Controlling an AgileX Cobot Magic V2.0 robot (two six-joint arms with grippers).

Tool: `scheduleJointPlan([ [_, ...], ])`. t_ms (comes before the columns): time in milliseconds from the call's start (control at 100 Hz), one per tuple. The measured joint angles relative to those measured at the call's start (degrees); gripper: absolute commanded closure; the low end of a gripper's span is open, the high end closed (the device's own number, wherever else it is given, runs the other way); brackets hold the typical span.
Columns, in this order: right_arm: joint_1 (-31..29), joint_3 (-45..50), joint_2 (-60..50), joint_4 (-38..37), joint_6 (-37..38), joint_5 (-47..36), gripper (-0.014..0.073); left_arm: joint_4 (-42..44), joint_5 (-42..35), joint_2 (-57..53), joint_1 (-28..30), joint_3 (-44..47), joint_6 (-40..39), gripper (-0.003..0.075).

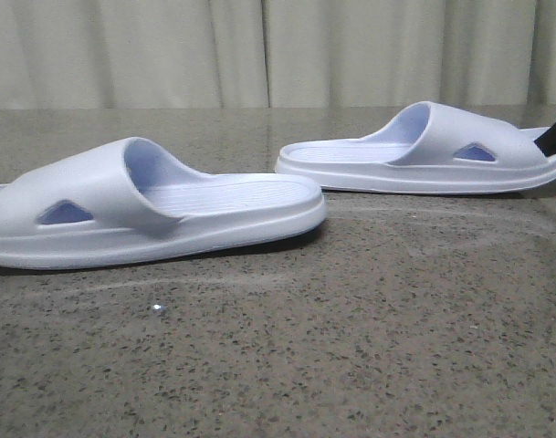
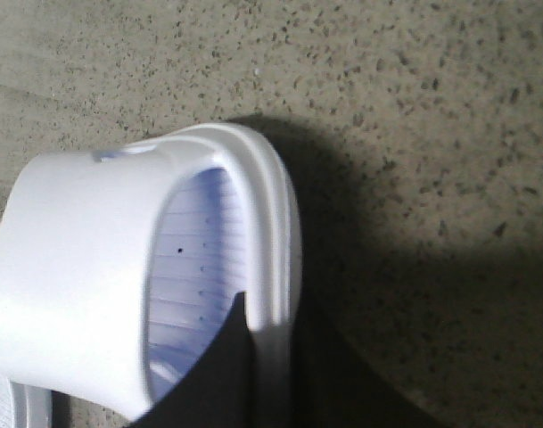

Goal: Insert blue slippers together front up
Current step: 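Close both grippers on the slipper heel rims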

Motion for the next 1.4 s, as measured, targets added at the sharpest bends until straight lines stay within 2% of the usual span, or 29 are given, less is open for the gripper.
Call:
scheduleJointPlan([
  [130,0.0,0.0,-1.02,0.0,0.0,0.39,0.0692,-4.98,2.88,4.6,1.22,-0.13,5.24,0.0317],
  [660,0.0,0.0,-1.51,0.0,-0.12,0.95,0.0693,-12.2,6.01,12.05,2.87,-1.47,14.15,0.0322],
  [760,0.0,0.0,-1.51,0.0,-0.12,1.05,0.0693,-13.03,6.78,13.71,2.87,-2.36,14.98,0.0396],
  [980,0.0,0.0,-1.51,-0.1,-0.12,1.07,0.0693,-12.64,8.79,17.0,2.87,-3.57,15.6,0.07],
  [1230,0.0,0.0,-1.51,-0.21,-0.2,1.88,0.0693,-12.33,10.59,17.25,2.87,-4.35,15.69,0.0705],
  [1400,0.0,0.0,-2.8,0.18,-0.2,2.38,0.0693,-12.09,10.39,15.75,2.87,-8.19,15.87,0.0705],
])
